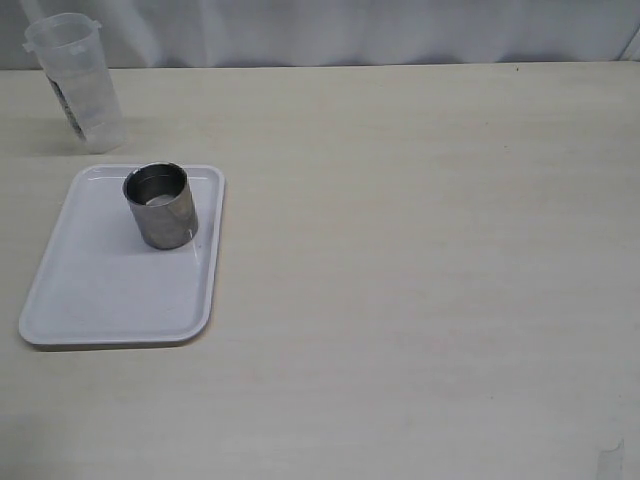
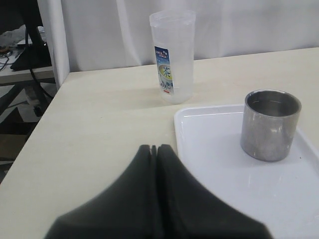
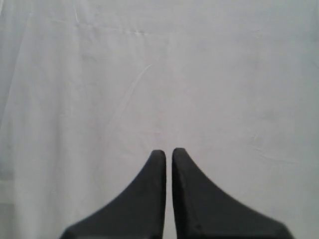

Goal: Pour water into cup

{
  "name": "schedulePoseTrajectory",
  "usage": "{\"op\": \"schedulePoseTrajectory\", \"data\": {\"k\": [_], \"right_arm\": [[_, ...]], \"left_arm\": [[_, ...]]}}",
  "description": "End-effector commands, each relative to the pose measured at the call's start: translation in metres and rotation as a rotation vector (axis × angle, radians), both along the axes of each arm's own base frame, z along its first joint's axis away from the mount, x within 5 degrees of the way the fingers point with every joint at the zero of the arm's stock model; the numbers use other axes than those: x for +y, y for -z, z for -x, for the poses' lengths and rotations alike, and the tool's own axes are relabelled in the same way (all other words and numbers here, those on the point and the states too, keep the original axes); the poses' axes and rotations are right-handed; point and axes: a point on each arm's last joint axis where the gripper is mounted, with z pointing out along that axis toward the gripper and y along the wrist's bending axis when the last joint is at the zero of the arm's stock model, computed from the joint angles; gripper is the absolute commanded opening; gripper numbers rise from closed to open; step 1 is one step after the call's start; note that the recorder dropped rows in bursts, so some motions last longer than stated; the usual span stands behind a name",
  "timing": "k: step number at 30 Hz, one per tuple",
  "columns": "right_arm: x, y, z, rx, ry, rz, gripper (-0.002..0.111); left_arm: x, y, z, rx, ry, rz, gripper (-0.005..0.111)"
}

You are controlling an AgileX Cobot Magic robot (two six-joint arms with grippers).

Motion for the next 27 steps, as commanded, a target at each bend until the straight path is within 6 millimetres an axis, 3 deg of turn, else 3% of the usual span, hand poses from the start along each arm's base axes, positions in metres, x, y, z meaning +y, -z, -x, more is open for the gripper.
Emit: {"op": "schedulePoseTrajectory", "data": {"k": [1, 16, 27], "right_arm": [[0.002, 0.015, -0.007, 0.035, -0.013, 0.009, 0.004], [0.009, 0.087, -0.030, 0.226, -0.083, 0.028, 0.004], [0.008, 0.097, -0.032, 0.254, -0.093, -0.013, 0.004]], "left_arm": [[-0.001, 0.000, 0.000, -0.007, 0.008, 0.004, 0.000], [-0.001, 0.000, 0.000, -0.007, 0.008, 0.004, 0.000], [-0.001, 0.000, 0.000, -0.007, 0.008, 0.004, 0.000]]}}
